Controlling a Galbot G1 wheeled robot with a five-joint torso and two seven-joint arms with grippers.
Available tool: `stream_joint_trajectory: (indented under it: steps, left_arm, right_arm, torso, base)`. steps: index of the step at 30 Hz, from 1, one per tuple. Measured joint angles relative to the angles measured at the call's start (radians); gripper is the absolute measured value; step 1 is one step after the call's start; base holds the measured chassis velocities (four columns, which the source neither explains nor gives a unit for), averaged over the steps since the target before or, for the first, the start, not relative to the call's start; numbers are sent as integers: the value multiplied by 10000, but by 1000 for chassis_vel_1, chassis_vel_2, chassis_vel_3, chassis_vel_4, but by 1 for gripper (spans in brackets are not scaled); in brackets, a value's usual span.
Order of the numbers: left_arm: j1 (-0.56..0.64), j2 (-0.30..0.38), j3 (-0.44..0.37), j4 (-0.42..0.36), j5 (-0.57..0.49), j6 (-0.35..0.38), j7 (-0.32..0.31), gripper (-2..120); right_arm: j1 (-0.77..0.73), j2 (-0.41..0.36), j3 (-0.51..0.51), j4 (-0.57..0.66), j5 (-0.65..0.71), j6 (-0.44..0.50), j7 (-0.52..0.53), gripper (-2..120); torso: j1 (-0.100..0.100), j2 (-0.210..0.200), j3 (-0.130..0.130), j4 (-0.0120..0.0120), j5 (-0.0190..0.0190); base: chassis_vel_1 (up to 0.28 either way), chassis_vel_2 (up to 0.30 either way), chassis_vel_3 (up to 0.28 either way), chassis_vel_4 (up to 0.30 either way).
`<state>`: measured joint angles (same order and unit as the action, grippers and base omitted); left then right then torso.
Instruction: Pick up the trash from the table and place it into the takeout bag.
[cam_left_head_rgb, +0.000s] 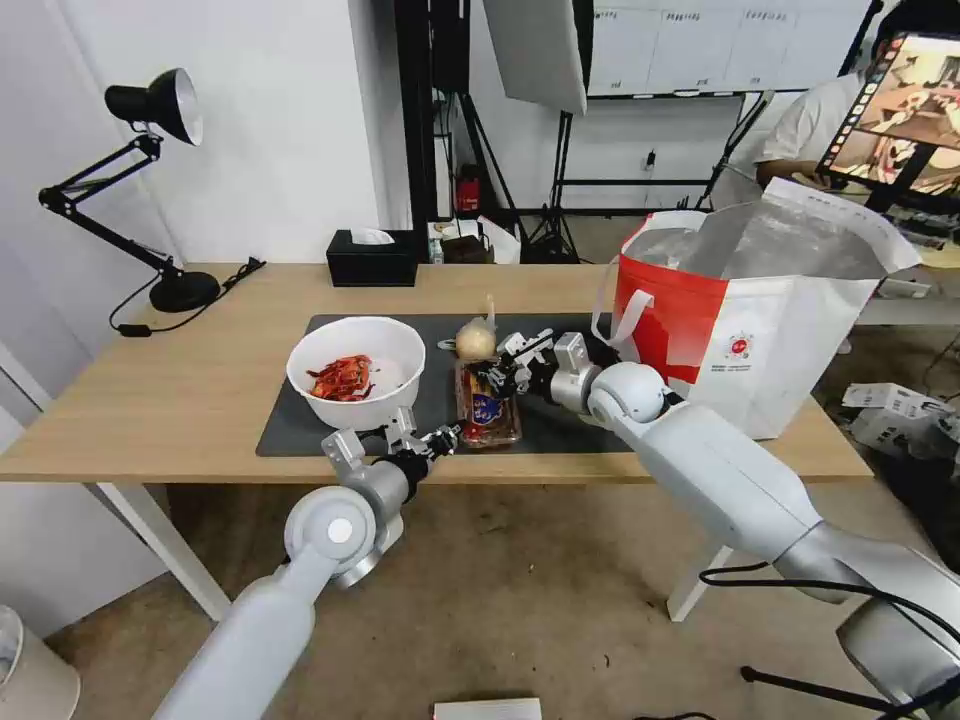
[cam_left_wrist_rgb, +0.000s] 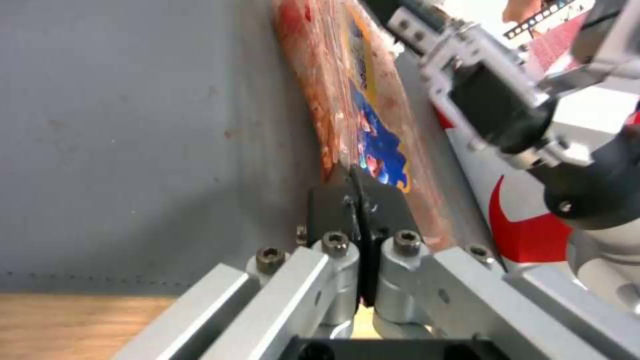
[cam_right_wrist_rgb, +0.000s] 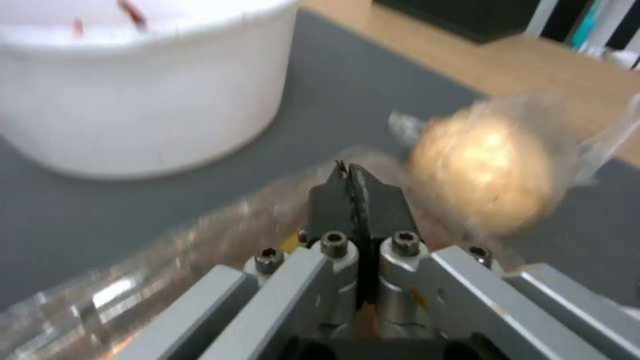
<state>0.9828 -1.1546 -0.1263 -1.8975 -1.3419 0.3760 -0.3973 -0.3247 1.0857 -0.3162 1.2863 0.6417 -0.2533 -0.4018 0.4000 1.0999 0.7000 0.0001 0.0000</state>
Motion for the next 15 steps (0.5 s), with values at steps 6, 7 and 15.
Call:
stream_joint_trajectory:
  steps: [6,7,15]
  left_arm:
    - [-25,96,-174,-468,5,-122,6,0]
    - [-25,96,-174,-468,5,-122,6,0]
    - [-250,293,-384,-852,9,-353,73,0]
  right_arm:
    - [-1084,-449,1272,1807,2332,673,1948,12]
    - [-1084,-449,1272,1807,2332,673,1948,12]
    - [-3970,-1423,3239,4815,3729,1363,3670,40]
  torso:
    - [-1,0,-1,0,0]
    - [-1,0,-1,0,0]
    - [-2,2,-2,-5,1]
  base:
    - [0,0,0,0]
    - [0,0,0,0]
    - [0,0,0,0]
